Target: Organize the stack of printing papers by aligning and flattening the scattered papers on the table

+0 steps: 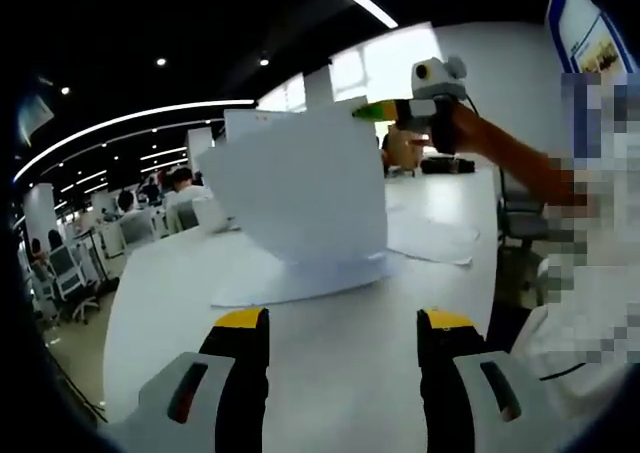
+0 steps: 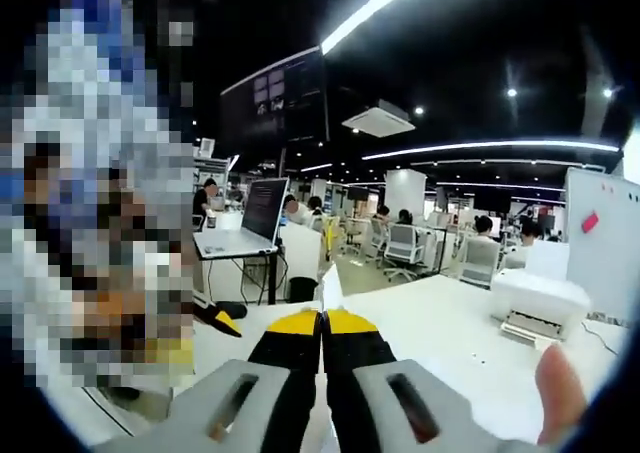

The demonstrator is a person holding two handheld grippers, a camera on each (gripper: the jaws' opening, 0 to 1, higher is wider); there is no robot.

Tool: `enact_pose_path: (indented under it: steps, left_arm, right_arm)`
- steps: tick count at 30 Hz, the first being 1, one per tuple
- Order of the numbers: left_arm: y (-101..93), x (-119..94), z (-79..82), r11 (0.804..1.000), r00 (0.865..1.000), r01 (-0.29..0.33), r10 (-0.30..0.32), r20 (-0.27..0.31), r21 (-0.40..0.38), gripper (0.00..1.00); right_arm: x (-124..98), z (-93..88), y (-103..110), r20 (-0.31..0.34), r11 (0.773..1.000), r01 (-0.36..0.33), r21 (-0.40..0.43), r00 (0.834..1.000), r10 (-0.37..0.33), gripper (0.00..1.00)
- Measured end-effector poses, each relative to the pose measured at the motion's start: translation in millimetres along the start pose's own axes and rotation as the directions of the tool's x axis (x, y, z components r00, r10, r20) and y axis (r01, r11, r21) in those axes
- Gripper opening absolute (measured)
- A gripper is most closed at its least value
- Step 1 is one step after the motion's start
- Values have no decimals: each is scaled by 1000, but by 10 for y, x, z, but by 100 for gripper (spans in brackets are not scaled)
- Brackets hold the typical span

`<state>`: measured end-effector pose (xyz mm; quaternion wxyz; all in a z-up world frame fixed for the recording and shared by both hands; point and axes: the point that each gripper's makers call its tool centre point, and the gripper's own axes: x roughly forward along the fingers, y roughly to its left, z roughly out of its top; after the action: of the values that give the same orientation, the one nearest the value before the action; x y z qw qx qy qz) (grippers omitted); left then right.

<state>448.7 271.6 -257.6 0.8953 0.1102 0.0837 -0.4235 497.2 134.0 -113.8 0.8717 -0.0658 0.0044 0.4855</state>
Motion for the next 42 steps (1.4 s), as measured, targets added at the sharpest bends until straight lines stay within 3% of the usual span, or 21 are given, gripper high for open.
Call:
enact_pose_path:
  steps: [4, 9, 15, 23, 30, 36, 42]
  left_arm:
    - [16, -11, -5, 1000, 1000, -3, 3, 1, -2, 63]
    - [29, -22, -23, 1000, 1000, -6, 6, -6, -1, 63]
    - [48, -15, -21, 1000, 1000, -10, 10, -4, -5, 63]
    - [85, -10, -39, 1000, 1000, -18, 18, -6, -10, 63]
    - [136, 10, 7, 1000, 1000, -27, 27, -1, -13, 63]
    - [207, 57, 75, 999, 999, -28, 28, 20, -21, 63]
    - [325, 126, 211, 998, 997, -15, 19, 77, -56, 64]
  right_arm:
    - [-5, 86, 88, 0, 1000, -21, -2, 1000, 21, 0]
    - [-14, 125, 213, -66, 998, -53, -37, 997, 50, 0]
    - [-86, 353, 371, -59, 994, -97, -43, 994, 94, 0]
    - [-172, 439, 434, -89, 991, -101, -82, 992, 94, 0]
    - [-220, 620, 462, -92, 987, -115, -113, 990, 105, 0]
    - [-248, 818, 468, -42, 983, -146, -106, 989, 143, 0]
    - [-236, 708, 499, -54, 980, -182, -84, 982, 178, 0]
